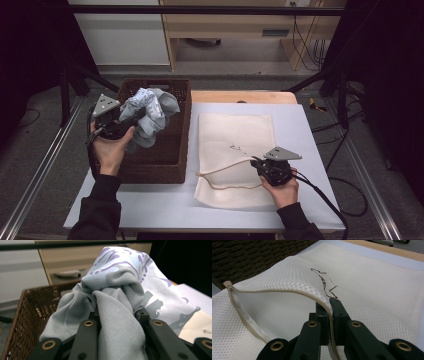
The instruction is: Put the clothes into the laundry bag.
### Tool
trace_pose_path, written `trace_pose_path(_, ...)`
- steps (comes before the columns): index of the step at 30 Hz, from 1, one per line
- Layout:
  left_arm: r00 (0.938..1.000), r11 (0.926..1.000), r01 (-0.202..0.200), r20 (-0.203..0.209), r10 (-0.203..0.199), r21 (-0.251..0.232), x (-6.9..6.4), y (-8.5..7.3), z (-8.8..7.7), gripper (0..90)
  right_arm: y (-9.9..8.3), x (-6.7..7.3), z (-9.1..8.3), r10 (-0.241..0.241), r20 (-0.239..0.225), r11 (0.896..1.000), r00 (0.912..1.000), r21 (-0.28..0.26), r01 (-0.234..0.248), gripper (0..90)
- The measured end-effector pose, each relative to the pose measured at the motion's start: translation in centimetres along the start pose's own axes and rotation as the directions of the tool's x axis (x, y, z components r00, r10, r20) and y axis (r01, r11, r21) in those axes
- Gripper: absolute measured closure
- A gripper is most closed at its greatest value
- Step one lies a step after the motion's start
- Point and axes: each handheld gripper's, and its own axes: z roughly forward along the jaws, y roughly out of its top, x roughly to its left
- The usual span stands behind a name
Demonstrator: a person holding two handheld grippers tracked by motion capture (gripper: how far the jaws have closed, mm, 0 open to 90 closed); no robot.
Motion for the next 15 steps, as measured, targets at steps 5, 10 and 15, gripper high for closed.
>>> trace_pose_path(5, 0.9996, 0.9986, -0.021, 0.017, 0.022, -0.049, -1.3, 1.3, -1.7, 70.6, 0.0, 0.0, 0.0, -0.001, 0.000, 1.000, 1.0000, 0.000, 0.001, 85.9)
trace_pose_path(10, 0.9974, 0.9955, -0.040, 0.057, 0.045, -0.086, -3.0, 2.4, -3.3, 70.5, 0.1, 0.0, -0.1, 0.003, 0.001, 1.000, 1.0000, -0.006, -0.003, 86.1)
trace_pose_path(15, 0.9934, 0.9934, -0.055, 0.095, 0.064, -0.101, -4.9, 3.0, -4.4, 70.3, 0.1, -0.1, 0.0, 0.007, 0.001, 1.000, 1.0000, -0.007, -0.007, 86.1)
